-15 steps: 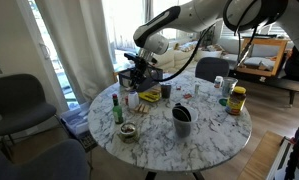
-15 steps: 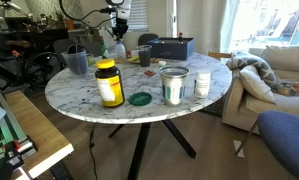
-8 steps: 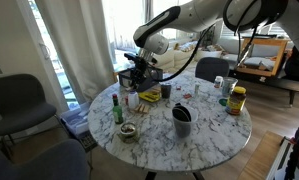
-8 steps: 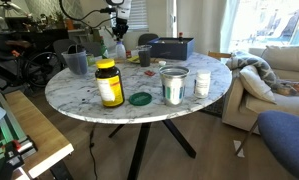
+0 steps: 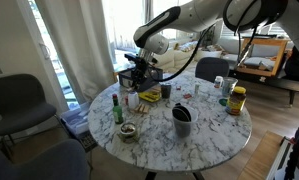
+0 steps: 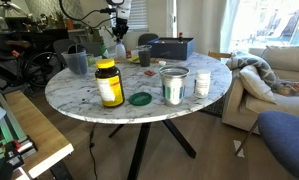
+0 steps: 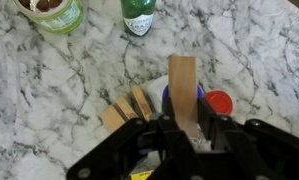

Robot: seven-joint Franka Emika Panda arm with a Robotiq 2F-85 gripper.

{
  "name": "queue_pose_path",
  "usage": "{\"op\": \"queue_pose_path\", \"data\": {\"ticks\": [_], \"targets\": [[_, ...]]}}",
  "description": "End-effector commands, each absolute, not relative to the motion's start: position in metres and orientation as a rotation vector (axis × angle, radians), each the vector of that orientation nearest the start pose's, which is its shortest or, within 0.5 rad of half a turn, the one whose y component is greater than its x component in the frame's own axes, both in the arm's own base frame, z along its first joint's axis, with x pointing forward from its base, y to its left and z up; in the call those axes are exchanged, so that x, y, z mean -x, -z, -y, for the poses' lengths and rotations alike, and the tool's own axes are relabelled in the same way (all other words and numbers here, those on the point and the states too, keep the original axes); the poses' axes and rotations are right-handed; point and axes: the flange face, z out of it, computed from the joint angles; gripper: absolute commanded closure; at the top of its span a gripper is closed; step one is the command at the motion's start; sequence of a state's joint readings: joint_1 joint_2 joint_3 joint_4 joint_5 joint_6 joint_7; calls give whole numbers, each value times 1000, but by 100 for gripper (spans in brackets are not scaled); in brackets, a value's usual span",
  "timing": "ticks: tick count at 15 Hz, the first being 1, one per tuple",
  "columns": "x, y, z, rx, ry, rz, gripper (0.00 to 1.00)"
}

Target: Put one wooden chip on top of the white bottle with a blue cap

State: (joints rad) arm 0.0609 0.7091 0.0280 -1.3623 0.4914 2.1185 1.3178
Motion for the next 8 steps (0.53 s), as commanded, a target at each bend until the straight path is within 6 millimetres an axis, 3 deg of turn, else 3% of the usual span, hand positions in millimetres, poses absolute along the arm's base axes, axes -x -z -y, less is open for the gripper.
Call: {"op": "queue_pose_path", "data": {"ticks": [1,6,8], "targets": [[-739,-309,-82,2029,-355,-1885,39],[-740,-313,-82,2027,-346,-1875,2],[-737,-328,-84,2041,-321,-1849,0]]}}
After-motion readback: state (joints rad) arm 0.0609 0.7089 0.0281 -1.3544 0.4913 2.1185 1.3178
